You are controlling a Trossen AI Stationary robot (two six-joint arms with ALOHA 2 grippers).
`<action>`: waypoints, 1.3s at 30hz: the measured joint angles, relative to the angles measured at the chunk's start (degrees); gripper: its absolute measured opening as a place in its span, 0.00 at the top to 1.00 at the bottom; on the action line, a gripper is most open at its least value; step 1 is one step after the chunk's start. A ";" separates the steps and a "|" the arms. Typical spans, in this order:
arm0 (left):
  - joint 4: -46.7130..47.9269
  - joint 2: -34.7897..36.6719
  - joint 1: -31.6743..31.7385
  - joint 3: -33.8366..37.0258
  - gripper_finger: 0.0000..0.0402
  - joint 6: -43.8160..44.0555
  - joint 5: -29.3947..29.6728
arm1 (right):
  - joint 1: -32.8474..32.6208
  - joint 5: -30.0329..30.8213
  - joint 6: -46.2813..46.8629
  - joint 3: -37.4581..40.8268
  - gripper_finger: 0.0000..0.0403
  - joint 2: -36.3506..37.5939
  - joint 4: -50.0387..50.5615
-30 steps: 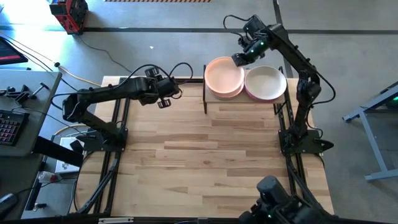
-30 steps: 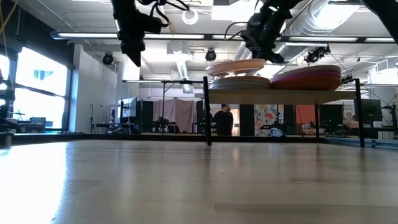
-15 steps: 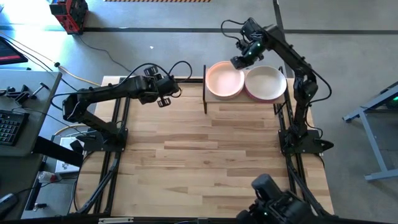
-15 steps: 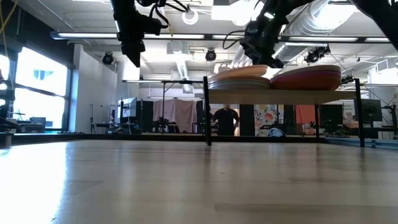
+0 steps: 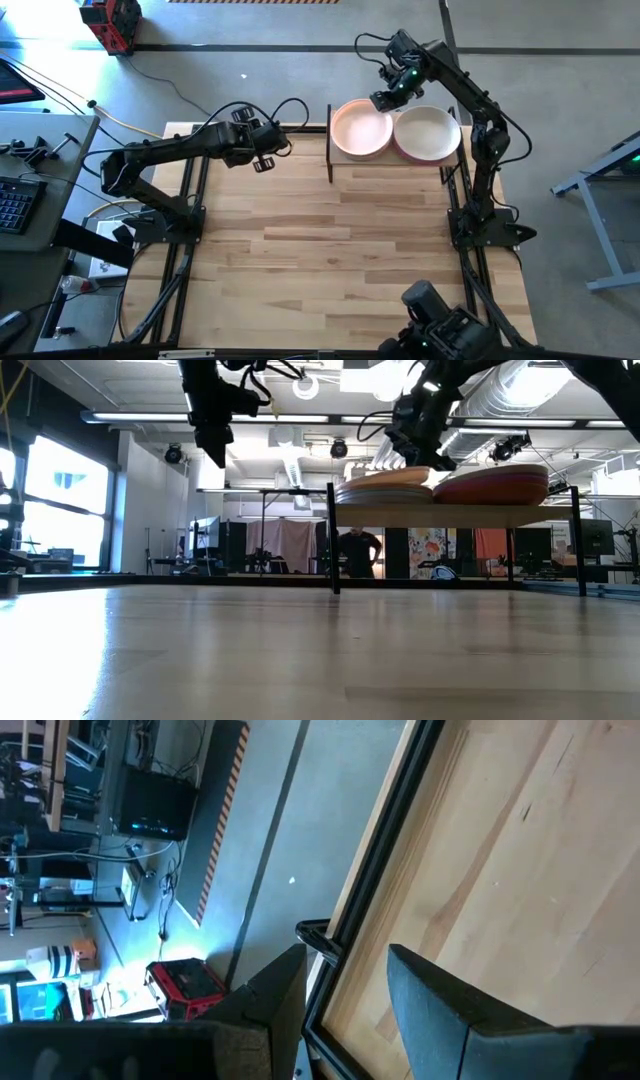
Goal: Place and stack plates onto a shelf
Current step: Stack the light brown plate on top of the other brown plate on the shelf
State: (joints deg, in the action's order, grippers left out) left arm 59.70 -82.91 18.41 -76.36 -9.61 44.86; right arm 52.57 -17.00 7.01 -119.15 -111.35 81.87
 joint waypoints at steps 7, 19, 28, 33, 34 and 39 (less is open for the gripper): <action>0.00 0.00 0.00 0.00 0.67 0.00 0.00 | -0.34 0.37 0.52 0.00 1.00 0.00 0.00; 0.00 0.00 0.00 0.00 0.67 -0.02 0.00 | -0.49 0.40 1.05 0.00 1.00 0.01 0.42; 0.02 0.00 0.00 0.00 0.67 -0.02 0.01 | -0.49 1.88 1.11 0.00 1.00 0.02 1.47; 0.02 0.00 0.00 0.00 0.67 -0.03 0.02 | -0.49 1.93 1.09 0.00 1.00 0.02 1.11; 0.02 0.00 0.00 0.00 0.67 -0.04 0.02 | -0.49 1.93 1.16 0.00 1.00 0.02 1.11; 0.02 0.00 0.00 0.00 0.67 -0.04 0.02 | -0.49 1.90 2.17 0.00 1.00 0.02 1.08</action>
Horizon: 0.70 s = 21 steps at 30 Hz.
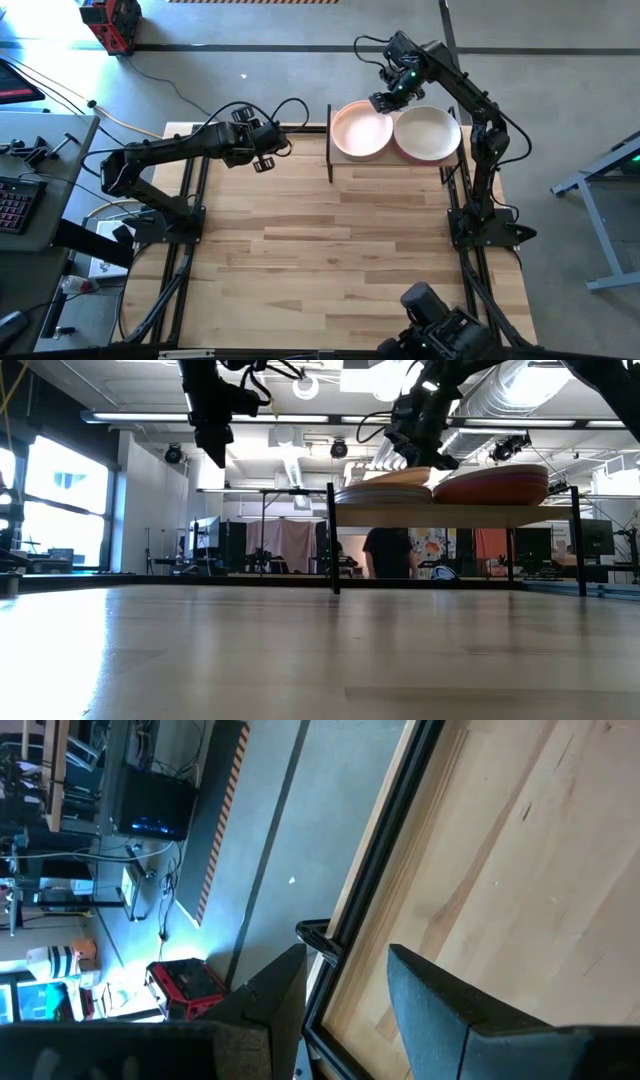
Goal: Place and stack plates onto a shelf
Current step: Stack the light brown plate on top of the other brown plate on the shelf
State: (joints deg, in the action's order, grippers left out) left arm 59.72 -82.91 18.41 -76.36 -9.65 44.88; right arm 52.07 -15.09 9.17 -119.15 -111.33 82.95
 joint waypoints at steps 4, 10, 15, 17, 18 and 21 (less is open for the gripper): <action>-0.01 0.00 0.00 -0.02 0.67 0.00 0.00 | 0.00 -0.02 1.28 0.00 1.00 0.00 -0.01; 0.00 -0.02 0.00 -0.02 0.67 0.00 -0.02 | 0.00 -0.02 1.25 0.00 1.00 0.00 -0.01; -0.01 -0.02 0.00 -0.02 0.67 0.00 0.00 | 0.00 -0.09 1.19 0.00 1.00 0.00 -0.01; 0.00 -0.02 0.00 -0.02 0.67 0.00 0.00 | 0.00 -0.38 1.35 0.00 1.00 0.02 -0.01; 0.00 -0.02 0.00 -0.02 0.67 0.00 0.00 | 0.00 -0.49 1.34 0.00 1.00 0.02 -0.01; 0.00 -0.02 -0.01 -0.02 0.67 0.00 0.00 | 0.00 -0.57 1.89 0.00 1.00 0.02 -0.01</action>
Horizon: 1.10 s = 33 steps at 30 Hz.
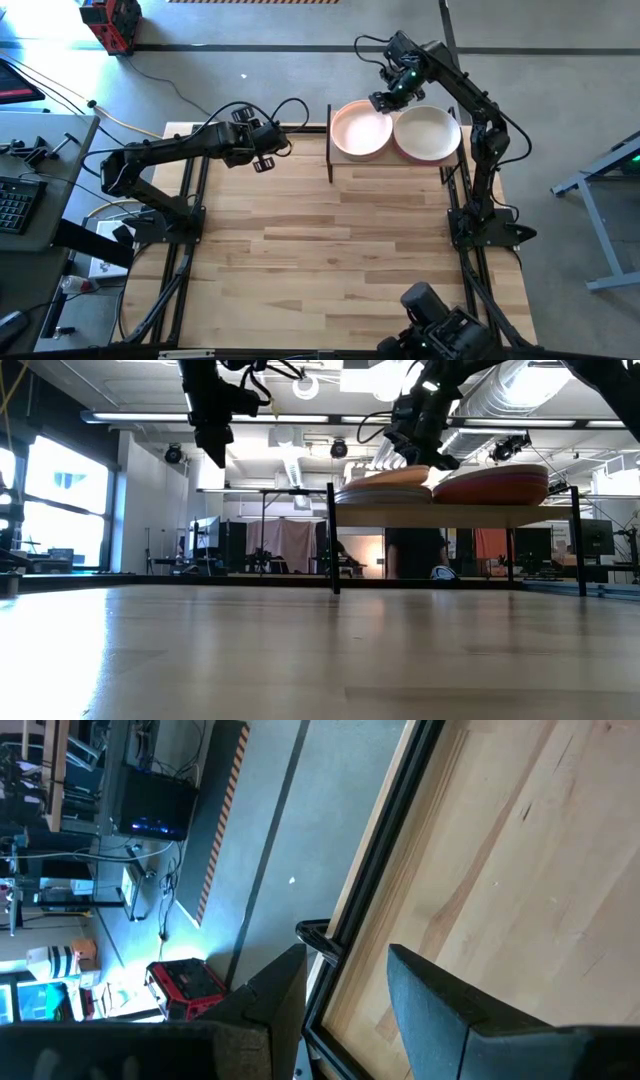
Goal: Place and stack plates onto a shelf
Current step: Stack the light brown plate on top of the other brown plate on the shelf
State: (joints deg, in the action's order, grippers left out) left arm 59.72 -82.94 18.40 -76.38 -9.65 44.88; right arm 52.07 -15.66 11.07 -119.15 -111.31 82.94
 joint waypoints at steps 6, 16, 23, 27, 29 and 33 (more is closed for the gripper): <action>0.00 0.00 0.00 0.00 0.67 0.00 0.00 | 0.00 -0.04 0.95 0.00 1.00 0.00 0.00; -0.02 0.00 -0.01 0.00 0.67 0.00 -0.01 | 0.00 0.52 2.00 0.01 1.00 0.02 0.66; -0.01 0.00 -0.01 0.00 0.67 0.00 0.00 | 0.00 0.44 1.99 0.02 1.00 0.02 -0.42; 0.00 0.00 0.01 0.00 0.67 0.00 0.00 | 0.00 0.15 1.99 0.02 1.00 -0.02 -0.85; -0.02 0.00 -0.01 0.00 0.67 0.01 0.00 | 0.08 -0.36 1.97 0.02 1.00 -0.34 -0.81; -0.01 0.00 -0.01 0.00 0.67 0.00 -0.01 | 0.44 -1.57 1.96 0.02 1.00 -1.84 -0.69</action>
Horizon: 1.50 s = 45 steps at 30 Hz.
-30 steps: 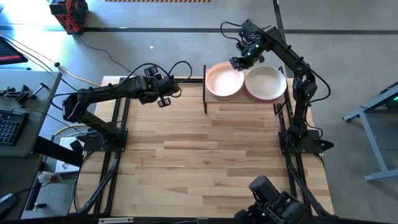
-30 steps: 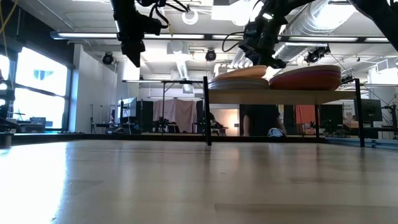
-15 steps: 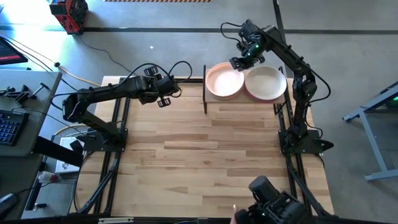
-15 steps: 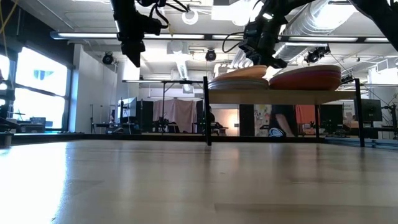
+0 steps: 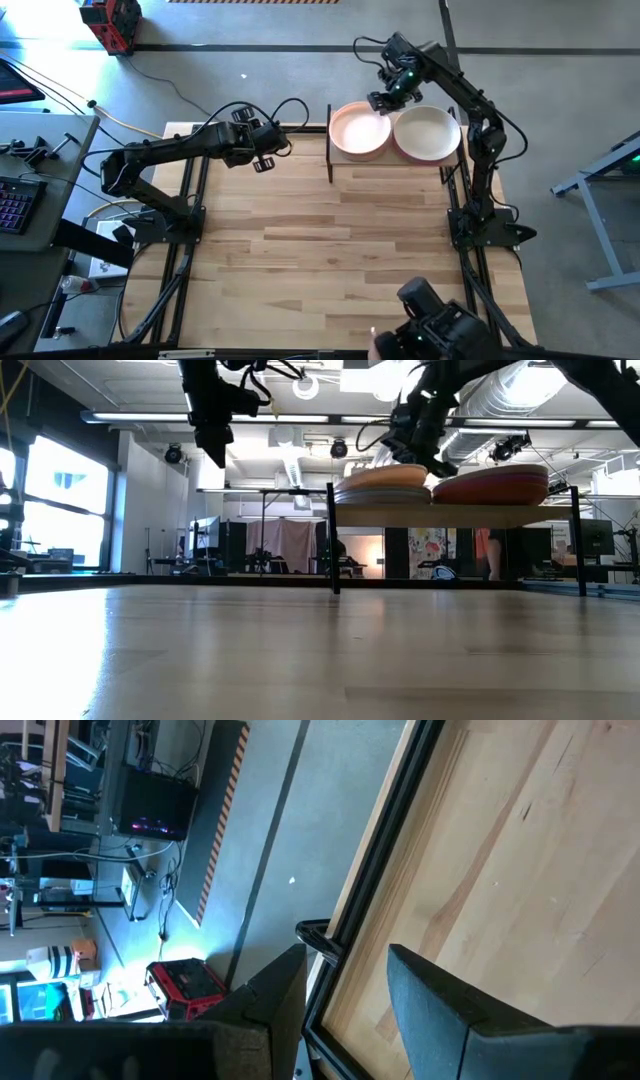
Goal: Place and stack plates onto a shelf
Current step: Stack the light brown plate on top of the other brown plate on the shelf, then return to Home Position
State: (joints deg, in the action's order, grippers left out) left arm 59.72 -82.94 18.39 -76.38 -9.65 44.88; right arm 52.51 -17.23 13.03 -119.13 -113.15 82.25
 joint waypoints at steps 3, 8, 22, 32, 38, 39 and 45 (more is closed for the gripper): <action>0.01 0.00 0.00 0.00 0.67 0.00 0.00 | 0.04 -0.41 -0.02 0.00 1.00 -0.75 -0.01; -0.01 0.00 0.00 0.00 0.67 0.00 0.01 | 0.00 -0.68 -0.01 0.00 1.00 -0.87 -0.03; -0.01 0.00 0.00 0.00 0.67 0.00 -0.01 | 0.07 0.48 -0.66 0.00 0.74 -0.87 1.50; -0.01 0.00 0.02 0.00 0.67 0.00 0.00 | 0.11 -1.78 -3.16 -1.24 0.65 1.31 2.00; -0.01 0.00 0.00 0.00 0.67 0.02 -0.73 | -0.67 0.59 -6.66 -6.77 0.65 3.60 4.66; -0.01 0.00 0.02 0.00 0.67 0.02 -1.25 | -0.96 0.63 -8.40 -7.52 0.65 4.23 5.38; -0.04 0.00 0.00 0.00 0.67 0.02 -3.88 | -3.83 0.58 -14.29 -8.59 0.65 9.89 6.32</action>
State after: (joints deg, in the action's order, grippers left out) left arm 59.68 -82.94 18.39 -76.38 -9.63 41.00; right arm 48.68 -16.64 -1.27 -127.72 -103.27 88.56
